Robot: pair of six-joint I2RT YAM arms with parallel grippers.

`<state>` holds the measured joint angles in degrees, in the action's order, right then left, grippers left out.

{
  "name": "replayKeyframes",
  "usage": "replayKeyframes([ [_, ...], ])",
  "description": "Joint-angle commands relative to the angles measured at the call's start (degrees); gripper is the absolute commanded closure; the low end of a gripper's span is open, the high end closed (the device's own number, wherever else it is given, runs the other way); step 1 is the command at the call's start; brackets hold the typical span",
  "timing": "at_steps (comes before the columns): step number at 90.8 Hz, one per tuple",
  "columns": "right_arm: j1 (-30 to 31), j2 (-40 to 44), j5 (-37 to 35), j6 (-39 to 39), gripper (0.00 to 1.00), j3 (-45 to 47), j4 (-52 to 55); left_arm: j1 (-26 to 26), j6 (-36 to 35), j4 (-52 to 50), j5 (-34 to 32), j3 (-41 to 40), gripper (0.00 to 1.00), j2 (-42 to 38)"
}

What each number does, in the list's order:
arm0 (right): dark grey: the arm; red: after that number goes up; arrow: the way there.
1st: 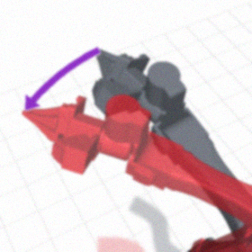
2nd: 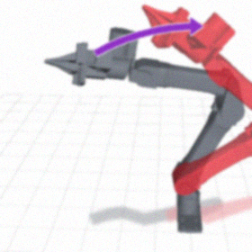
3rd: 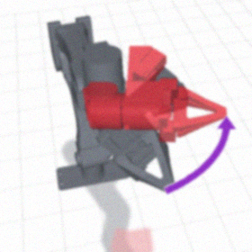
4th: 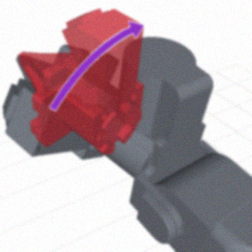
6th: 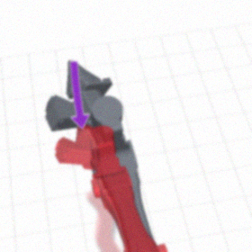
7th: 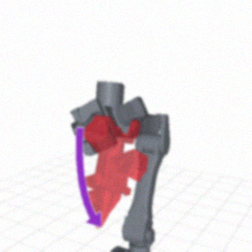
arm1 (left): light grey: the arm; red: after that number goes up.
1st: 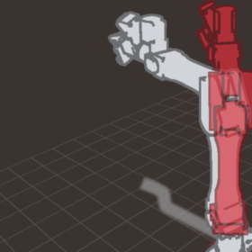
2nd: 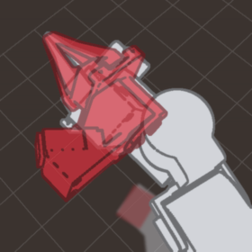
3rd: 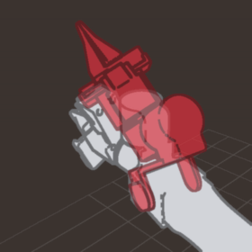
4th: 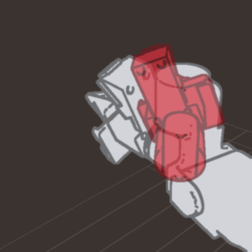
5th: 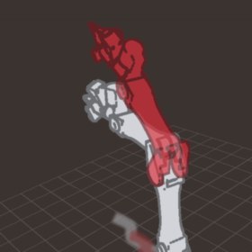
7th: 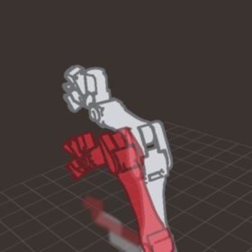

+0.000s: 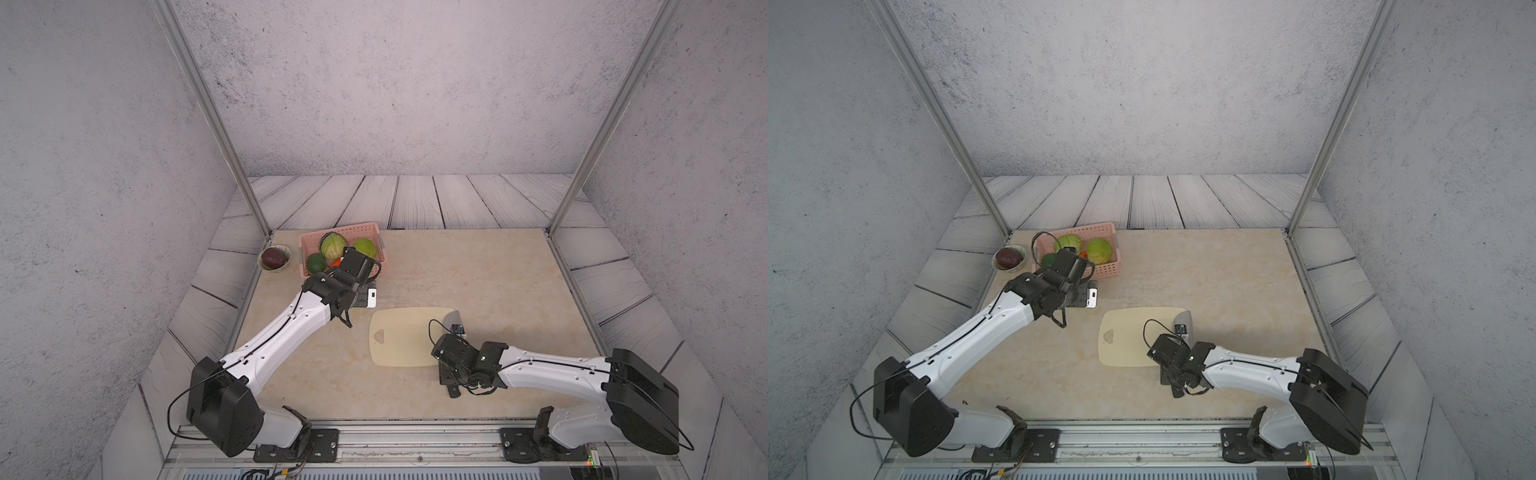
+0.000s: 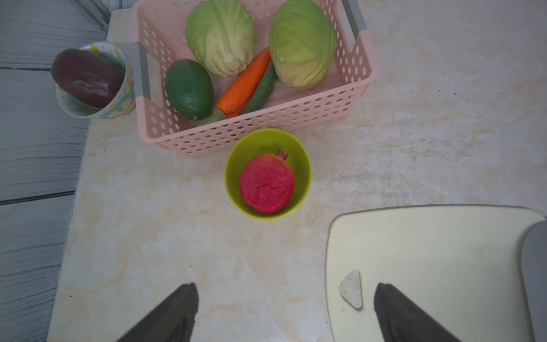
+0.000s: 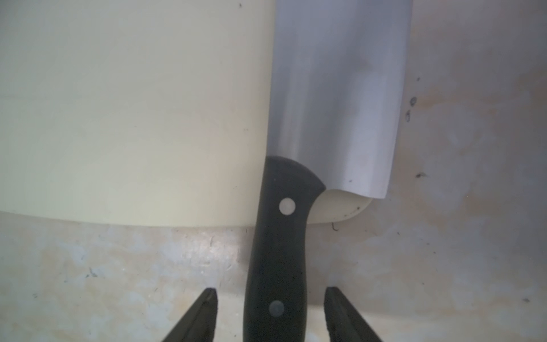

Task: Align the knife with the edge of the cutting board
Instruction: Adjust the knife at the edge of the cutting board.

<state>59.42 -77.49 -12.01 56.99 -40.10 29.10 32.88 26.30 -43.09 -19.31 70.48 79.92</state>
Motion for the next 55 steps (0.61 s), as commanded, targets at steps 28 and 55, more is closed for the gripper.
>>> replayKeyframes([
  [28, -1.86, 11.20, 0.69, -6.22, 0.05, -2.65, 5.96, 0.16, -0.42, -0.41, -1.10, 1.16, 0.02, -0.89],
  [55, -10.55, 20.74, 5.67, -10.86, 0.01, -2.71, 9.06, -0.25, -0.40, 0.72, -1.33, 0.39, 0.02, -2.49],
])
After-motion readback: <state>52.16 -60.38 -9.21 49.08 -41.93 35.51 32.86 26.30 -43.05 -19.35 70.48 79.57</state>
